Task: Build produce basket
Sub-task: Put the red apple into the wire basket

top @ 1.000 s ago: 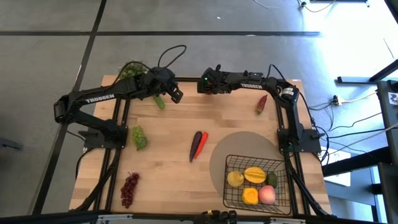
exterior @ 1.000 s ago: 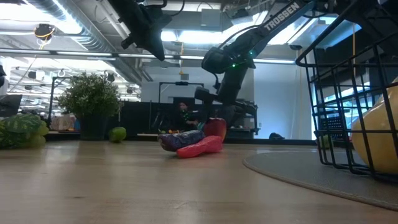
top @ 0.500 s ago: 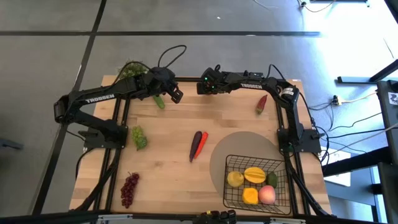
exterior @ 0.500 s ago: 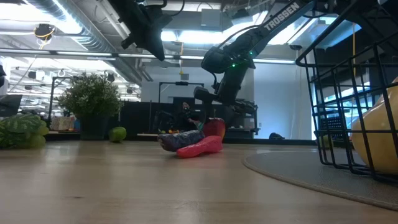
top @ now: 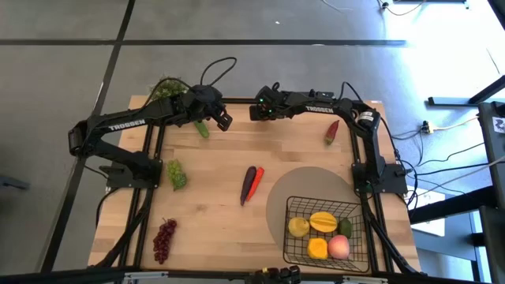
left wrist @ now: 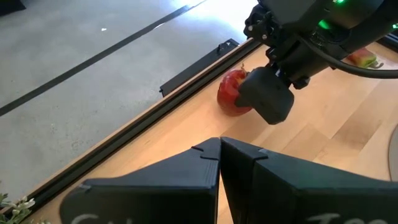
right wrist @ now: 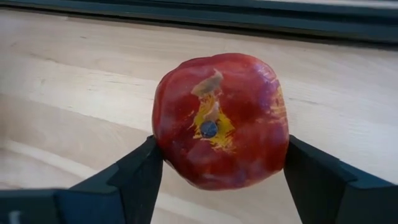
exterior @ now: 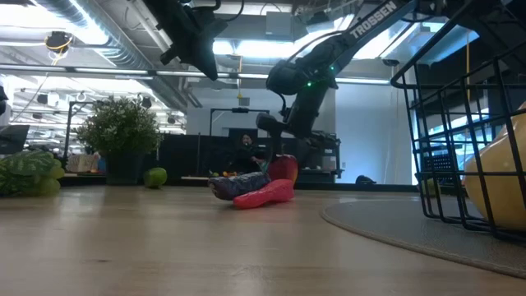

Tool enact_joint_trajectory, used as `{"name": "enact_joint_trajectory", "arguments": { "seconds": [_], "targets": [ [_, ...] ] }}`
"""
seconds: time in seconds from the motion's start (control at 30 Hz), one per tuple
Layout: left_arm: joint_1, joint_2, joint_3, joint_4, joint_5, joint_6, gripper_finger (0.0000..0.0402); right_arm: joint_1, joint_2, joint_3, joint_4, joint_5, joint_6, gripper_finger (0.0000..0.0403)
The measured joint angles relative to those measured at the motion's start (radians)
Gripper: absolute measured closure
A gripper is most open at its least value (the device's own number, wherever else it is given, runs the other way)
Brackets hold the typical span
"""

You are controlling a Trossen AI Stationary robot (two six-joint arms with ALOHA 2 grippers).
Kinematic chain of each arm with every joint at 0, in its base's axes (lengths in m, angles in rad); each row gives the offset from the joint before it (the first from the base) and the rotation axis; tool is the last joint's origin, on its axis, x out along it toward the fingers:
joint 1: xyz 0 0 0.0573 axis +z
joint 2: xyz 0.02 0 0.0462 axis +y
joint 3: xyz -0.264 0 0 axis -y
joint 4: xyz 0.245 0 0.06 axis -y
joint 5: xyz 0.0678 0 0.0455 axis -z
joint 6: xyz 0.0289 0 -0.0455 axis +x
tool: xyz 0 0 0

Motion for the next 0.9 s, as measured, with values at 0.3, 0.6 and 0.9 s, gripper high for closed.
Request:
{"name": "enact_joint_trajectory", "arguments": {
  "seconds": [0.3, 0.6, 0.9],
  "targets": [
    [0.0, 0.0, 0.0, 0.0, 0.0, 0.0, 0.0401, 0.006, -0.026, 0.051, -0.091, 0.031, -0.077, 0.0129],
    [0.0, 0.0, 0.0, 0.0, 0.0, 0.0, 0.0401, 0.053, -0.028, 0.24, -0.33, 0.048, -0.155, 0.013],
    [0.0, 0.0, 0.0, 0.0, 0.0, 0.0, 0.0401, 0.121, -0.029, 0.391, -0.558, 0.048, -0.136, 0.0132]
  ]
}}
